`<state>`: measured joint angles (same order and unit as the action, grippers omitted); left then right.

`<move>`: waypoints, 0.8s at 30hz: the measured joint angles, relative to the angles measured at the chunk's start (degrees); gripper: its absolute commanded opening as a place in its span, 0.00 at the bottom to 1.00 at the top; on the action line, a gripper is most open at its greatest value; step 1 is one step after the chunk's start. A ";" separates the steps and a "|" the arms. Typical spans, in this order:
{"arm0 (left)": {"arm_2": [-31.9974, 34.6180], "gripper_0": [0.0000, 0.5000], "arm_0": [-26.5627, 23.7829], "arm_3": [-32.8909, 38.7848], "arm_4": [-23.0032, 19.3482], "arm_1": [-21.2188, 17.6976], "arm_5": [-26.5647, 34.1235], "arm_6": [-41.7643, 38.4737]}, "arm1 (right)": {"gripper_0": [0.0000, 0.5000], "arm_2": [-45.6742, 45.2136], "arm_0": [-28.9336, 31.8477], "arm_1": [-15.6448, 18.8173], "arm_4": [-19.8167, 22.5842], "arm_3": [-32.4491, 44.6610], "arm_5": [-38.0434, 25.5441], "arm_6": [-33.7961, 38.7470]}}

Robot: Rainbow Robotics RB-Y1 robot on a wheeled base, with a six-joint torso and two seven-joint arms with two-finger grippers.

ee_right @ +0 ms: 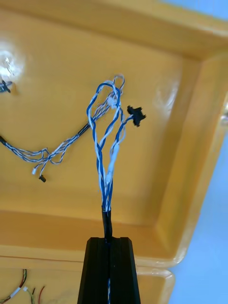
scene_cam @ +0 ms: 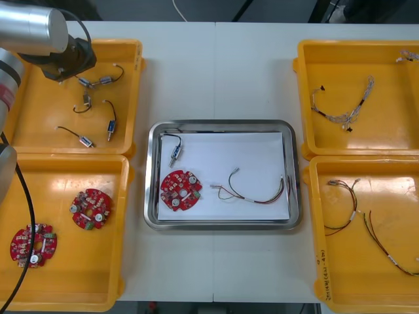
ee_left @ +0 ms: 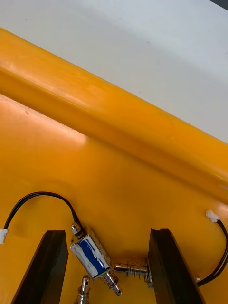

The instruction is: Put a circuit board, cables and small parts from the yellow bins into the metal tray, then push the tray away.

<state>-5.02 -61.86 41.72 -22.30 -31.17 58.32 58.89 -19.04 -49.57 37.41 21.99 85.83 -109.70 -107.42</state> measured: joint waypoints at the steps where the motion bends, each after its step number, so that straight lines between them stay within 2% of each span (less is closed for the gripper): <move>1: -0.07 1.00 0.01 0.00 -0.01 0.04 -0.02 0.00 | 0.00 0.01 0.49 0.00 0.13 1.71 -0.04 0.00; 4: -0.09 1.00 0.31 0.00 -0.02 0.14 -0.37 0.00 | 0.00 0.09 2.53 0.00 1.96 6.63 -0.07 0.00; 12: -1.01 1.00 1.81 0.00 -0.02 0.20 -0.64 0.00 | 0.00 1.85 6.99 0.78 10.83 13.87 -0.09 0.00; 24: -1.02 1.00 3.52 0.00 0.23 0.25 -1.81 0.00 | 0.00 10.60 9.26 6.12 26.23 25.82 -0.10 0.00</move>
<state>-6.04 -58.34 41.72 -22.07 -30.92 56.51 58.89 -8.43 -40.31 43.52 48.21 111.65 -109.80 -107.42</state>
